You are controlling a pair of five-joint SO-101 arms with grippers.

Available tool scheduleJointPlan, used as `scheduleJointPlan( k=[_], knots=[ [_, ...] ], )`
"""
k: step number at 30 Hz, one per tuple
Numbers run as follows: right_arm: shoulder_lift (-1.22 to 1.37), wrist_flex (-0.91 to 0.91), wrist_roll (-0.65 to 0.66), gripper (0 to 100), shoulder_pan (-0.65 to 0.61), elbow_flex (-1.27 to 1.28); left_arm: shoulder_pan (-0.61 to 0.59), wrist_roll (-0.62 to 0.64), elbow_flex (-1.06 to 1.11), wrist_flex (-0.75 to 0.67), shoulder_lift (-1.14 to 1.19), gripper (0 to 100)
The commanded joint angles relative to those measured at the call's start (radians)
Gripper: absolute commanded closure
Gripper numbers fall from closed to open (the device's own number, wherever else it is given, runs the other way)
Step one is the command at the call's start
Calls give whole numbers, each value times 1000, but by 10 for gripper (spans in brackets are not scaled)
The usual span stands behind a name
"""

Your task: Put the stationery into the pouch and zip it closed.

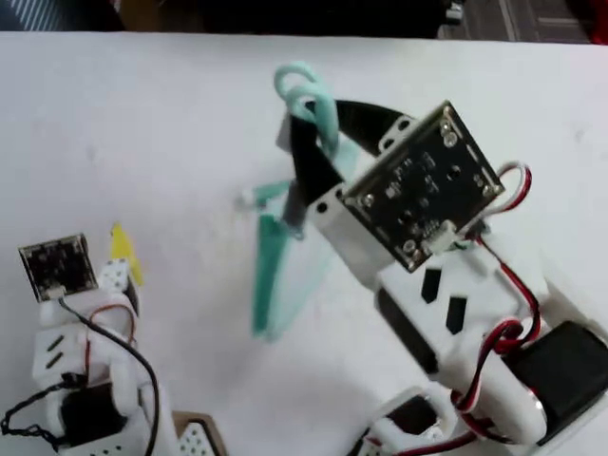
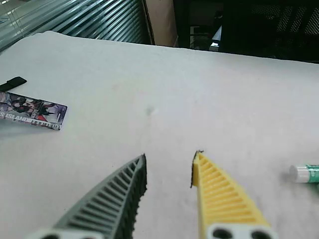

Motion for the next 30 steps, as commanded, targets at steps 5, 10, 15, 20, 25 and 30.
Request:
scheduleJointPlan(
  k=[5, 10, 15, 20, 25, 30],
  knots=[
    [-8, 76, -2, 981, -5, -21, 1, 12, -37, 9, -8, 828],
    [-4, 124, -5, 981, -39, -18, 1, 12, -37, 9, -8, 828],
    [104, 189, 54, 981, -154, -18, 53, 5, -37, 11, -8, 828],
    [125, 193, 118, 981, -222, -20, 56, 5, -35, 12, -8, 828],
    [104, 191, 118, 981, -222, -11, 58, -29, -75, 23, -8, 824],
    [102, 191, 118, 981, -220, 14, 59, -98, -193, 132, -8, 823]
  ],
)
